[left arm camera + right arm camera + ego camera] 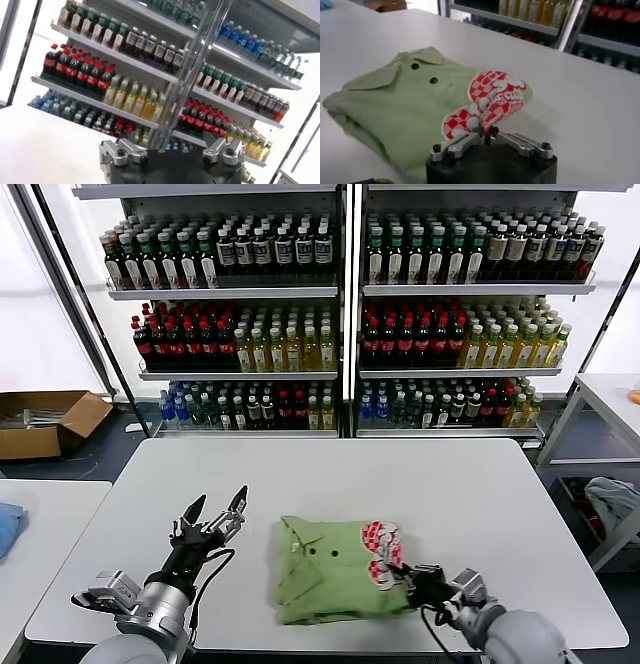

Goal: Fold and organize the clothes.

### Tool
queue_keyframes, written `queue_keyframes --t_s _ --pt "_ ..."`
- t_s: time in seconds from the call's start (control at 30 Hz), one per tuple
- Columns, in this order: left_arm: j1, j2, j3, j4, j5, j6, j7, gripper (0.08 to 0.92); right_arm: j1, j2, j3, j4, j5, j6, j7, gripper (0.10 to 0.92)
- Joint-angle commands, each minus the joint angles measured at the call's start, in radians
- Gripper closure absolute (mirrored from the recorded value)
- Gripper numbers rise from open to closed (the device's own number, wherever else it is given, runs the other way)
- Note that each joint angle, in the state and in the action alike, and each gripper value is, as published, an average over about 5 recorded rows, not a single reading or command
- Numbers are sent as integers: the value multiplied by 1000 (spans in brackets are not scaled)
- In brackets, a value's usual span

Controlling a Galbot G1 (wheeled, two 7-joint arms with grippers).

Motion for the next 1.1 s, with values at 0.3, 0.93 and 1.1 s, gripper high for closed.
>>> queue_keyframes --t_s 0.3,0.93,1.1 --pt "20 -19 8 -14 6 4 -4 177 -99 13 179 129 -21 65 8 638" --pt "65 -42 -4 -26 29 0 3 177 194 277 -275 -230 -68 37 105 205" --pt "54 -42 2 -19 28 -1 4 177 145 235 -209 -75 16 109 128 203"
